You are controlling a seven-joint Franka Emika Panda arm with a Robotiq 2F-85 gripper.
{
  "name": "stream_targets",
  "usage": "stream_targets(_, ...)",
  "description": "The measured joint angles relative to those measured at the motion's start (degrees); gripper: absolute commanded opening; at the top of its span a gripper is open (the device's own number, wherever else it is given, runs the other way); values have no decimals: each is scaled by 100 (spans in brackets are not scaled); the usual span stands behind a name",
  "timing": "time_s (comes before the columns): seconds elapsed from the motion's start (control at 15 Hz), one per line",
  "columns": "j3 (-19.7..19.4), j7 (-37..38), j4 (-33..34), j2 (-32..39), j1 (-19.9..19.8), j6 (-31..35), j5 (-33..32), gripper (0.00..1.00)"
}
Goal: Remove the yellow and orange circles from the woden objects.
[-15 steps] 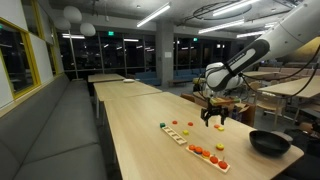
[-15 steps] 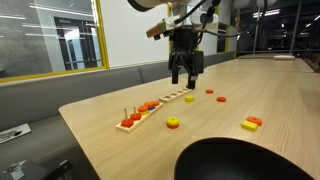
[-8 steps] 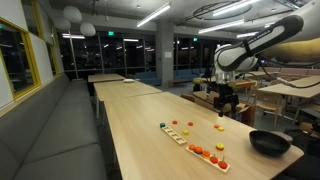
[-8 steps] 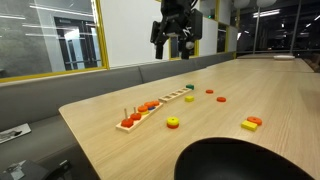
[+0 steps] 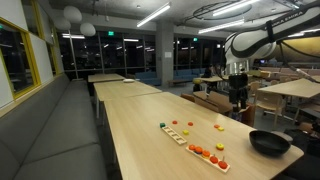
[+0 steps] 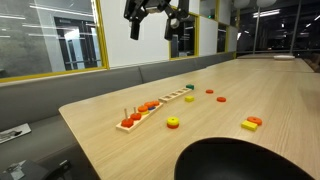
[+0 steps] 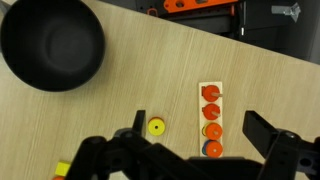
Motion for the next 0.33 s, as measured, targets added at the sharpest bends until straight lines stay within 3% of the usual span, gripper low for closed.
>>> stream_targets(0.33,-53,-86,-231,-355,0,-24,-3,100)
